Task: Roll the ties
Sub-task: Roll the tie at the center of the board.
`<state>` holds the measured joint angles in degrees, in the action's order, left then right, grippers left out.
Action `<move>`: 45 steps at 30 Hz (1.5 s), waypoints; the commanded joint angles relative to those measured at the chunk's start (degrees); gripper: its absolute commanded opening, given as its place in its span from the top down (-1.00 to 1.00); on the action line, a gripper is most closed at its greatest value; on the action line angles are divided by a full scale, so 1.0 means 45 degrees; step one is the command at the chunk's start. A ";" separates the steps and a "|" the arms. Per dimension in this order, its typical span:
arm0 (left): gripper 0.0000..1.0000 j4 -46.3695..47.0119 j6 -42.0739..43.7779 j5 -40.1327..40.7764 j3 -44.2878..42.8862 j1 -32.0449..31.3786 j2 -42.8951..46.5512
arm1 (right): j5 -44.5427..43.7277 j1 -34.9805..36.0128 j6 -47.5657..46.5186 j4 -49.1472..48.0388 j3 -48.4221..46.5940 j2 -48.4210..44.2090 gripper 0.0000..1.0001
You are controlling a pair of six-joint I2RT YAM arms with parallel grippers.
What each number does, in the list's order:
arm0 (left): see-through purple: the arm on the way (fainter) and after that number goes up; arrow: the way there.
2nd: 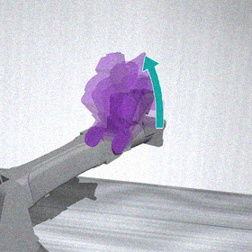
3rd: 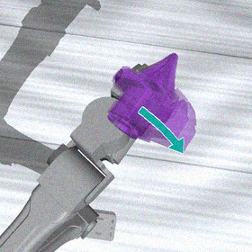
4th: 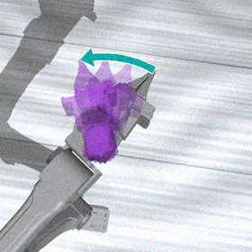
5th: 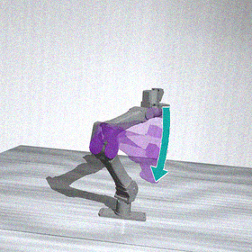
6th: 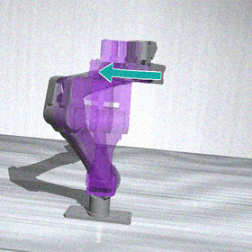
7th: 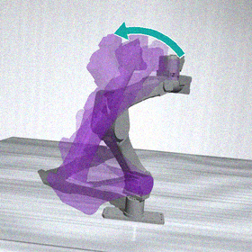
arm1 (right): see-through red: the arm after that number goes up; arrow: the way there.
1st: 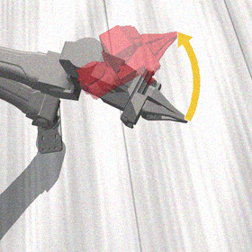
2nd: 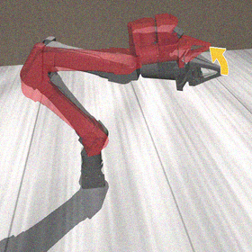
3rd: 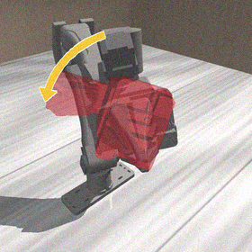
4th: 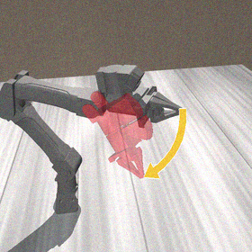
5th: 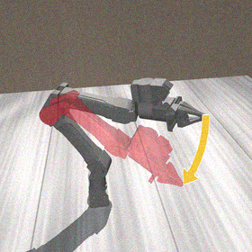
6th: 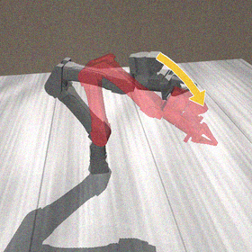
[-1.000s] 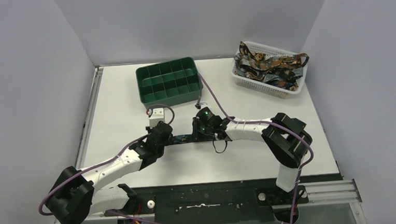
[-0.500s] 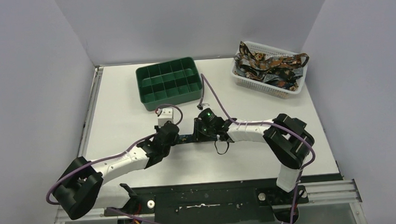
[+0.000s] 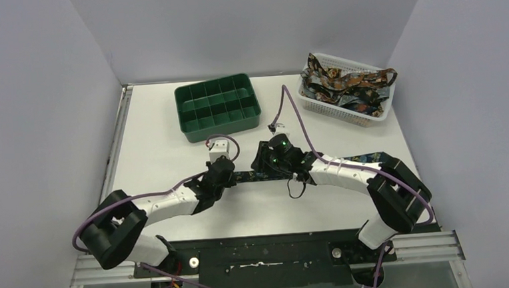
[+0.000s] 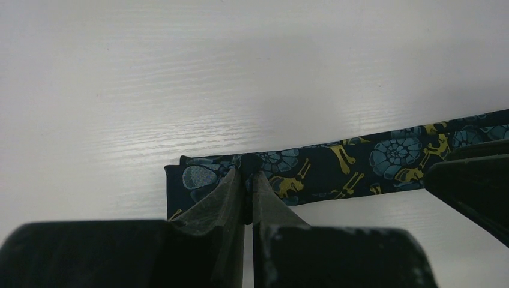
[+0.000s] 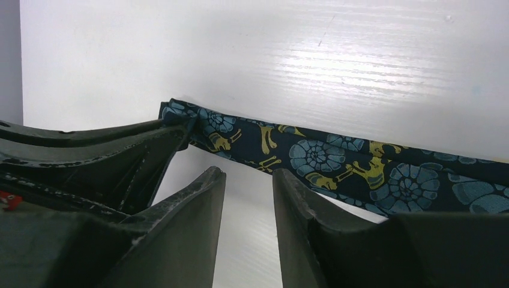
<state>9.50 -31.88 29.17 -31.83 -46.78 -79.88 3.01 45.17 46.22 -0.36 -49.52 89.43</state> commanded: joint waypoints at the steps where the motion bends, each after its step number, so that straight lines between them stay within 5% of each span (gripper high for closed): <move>1: 1.00 0.0891 -0.0702 -0.0741 -0.0230 -0.0054 -0.0675 | -0.0445 -0.0096 0.0273 -0.0493 0.0130 -0.0497 0.27; 7: 0.89 0.1470 -0.1235 -0.0998 0.0077 -0.0053 -0.1402 | -0.0284 -0.0105 0.0234 -0.0534 0.0164 -0.0399 0.24; 11: 0.64 0.1517 -0.1367 -0.1362 -0.0111 -0.0063 -0.1262 | 0.0038 -0.0144 0.0213 -0.0549 0.0067 -0.0151 0.19; 17: 0.20 0.0624 -0.1627 -0.1525 -0.0598 0.0092 0.0097 | 0.0320 -0.0232 0.0373 -0.0761 0.0014 0.0063 0.06; 23: 0.06 -0.0009 -0.1607 -0.1432 -0.0172 0.0555 0.1999 | 0.0835 -0.0289 0.0388 -0.0953 -0.0307 0.0498 0.00; 31: 0.01 -0.1002 -0.1810 -0.2565 0.1077 0.2886 0.3891 | 0.2301 0.0419 0.0237 -0.1576 -0.1584 0.2116 -0.23; 37: -0.01 -0.1053 -0.1853 -0.4407 0.1888 0.4879 0.4827 | 0.1826 0.1089 0.0557 -0.1292 -0.2485 0.3108 -0.22; 45: -0.02 -0.1077 -0.1828 -0.4977 0.2182 0.5550 0.5060 | 0.2142 0.1077 0.0913 -0.1499 -0.2561 0.3601 -0.15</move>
<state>4.45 -40.07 10.63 -22.11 -22.61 -58.26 11.92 50.28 48.80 -4.05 -59.48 105.32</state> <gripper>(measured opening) 0.510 0.596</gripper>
